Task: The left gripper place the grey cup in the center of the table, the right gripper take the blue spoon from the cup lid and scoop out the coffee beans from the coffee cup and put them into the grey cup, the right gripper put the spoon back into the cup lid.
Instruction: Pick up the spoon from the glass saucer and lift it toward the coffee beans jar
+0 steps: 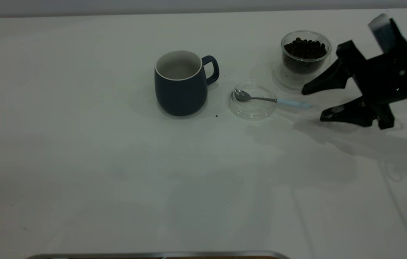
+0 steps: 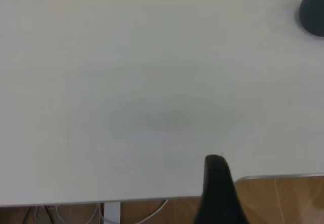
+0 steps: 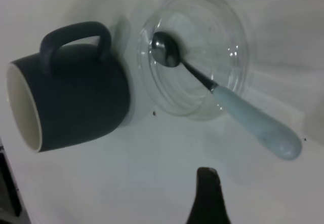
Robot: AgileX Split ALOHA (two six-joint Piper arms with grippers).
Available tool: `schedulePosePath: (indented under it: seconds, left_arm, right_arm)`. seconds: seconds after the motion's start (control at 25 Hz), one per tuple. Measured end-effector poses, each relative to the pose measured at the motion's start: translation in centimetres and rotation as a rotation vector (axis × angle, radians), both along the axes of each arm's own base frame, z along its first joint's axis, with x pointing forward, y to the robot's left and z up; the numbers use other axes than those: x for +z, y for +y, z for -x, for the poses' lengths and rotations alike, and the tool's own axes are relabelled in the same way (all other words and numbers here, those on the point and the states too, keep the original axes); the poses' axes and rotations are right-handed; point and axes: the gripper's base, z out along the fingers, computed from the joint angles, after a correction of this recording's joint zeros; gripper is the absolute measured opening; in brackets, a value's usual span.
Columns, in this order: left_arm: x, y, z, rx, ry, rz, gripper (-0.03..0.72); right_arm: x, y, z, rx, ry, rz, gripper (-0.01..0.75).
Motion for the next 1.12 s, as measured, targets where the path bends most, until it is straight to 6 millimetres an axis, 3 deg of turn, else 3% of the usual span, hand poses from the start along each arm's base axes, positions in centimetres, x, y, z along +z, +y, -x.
schedulePosePath:
  seconds: [0.36,0.72,1.12]
  left_arm:
    - [0.0,0.0,0.0,0.0,0.0,0.0,0.592]
    - [0.0,0.0,0.0,0.0,0.0,0.0,0.592]
    - [0.0,0.0,0.0,0.0,0.0,0.0,0.592]
  right_arm:
    - [-2.2,0.9,-1.6,0.01,0.009,-0.063,0.623]
    - [-2.7,2.9,-2.9,0.046,-0.009,-0.092,0.623]
    - [-2.8,3.1,-3.0,0.049,-0.006,-0.095,0.539]
